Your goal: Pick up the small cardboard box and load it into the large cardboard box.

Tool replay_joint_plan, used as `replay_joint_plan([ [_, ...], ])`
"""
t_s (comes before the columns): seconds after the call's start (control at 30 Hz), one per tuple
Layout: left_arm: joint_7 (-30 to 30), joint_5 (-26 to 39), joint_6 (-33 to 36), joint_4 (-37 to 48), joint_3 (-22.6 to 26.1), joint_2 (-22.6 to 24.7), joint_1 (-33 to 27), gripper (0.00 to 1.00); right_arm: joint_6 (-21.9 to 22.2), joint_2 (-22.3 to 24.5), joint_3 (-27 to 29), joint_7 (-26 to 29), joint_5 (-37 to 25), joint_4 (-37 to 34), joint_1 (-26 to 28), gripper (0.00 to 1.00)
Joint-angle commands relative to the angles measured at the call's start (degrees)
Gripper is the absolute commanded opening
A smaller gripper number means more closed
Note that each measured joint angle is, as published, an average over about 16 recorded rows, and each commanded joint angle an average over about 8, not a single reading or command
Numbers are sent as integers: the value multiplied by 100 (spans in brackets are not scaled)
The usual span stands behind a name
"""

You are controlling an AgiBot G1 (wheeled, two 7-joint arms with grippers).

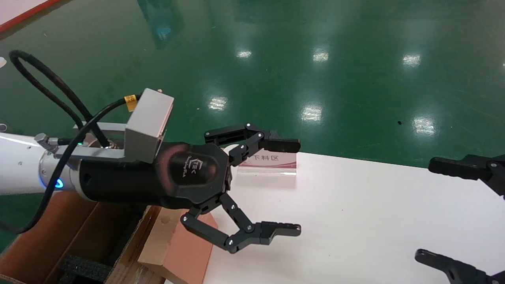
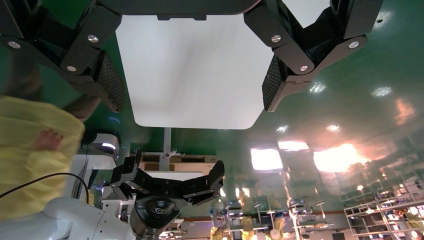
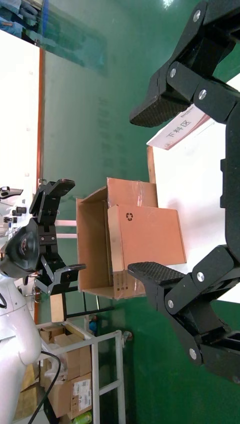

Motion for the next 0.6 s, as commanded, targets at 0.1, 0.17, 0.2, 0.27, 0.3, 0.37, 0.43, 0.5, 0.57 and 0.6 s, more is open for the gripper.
replay_joint_plan([
  [0.1,0,0,0,0,0,0,0,100,0,0,0,0,-1,0,0,100],
  [0.17,0,0,0,0,0,0,0,100,0,0,0,0,-1,0,0,100],
  [0.2,0,-1,-1,1,0,0,0,100,0,0,0,0,-2,-1,0,100],
  [0.27,0,-1,-1,0,0,0,0,100,1,0,0,0,-2,-1,0,100],
  [0.3,0,0,-1,0,0,0,0,100,1,1,-1,0,-2,-1,0,100],
  [0.37,0,0,-1,0,0,0,0,100,1,1,-1,-1,-2,-1,0,100],
  [0.43,0,0,-1,0,0,0,0,100,2,1,-1,0,-2,-1,0,100],
  [0.5,0,0,-1,0,0,0,0,100,2,1,-1,0,-2,-1,0,100],
  [0.57,0,0,-1,0,0,0,0,100,2,1,-1,0,-1,-1,0,100],
  [0.6,0,0,-1,0,0,0,0,100,2,1,-1,0,-1,-1,0,100],
])
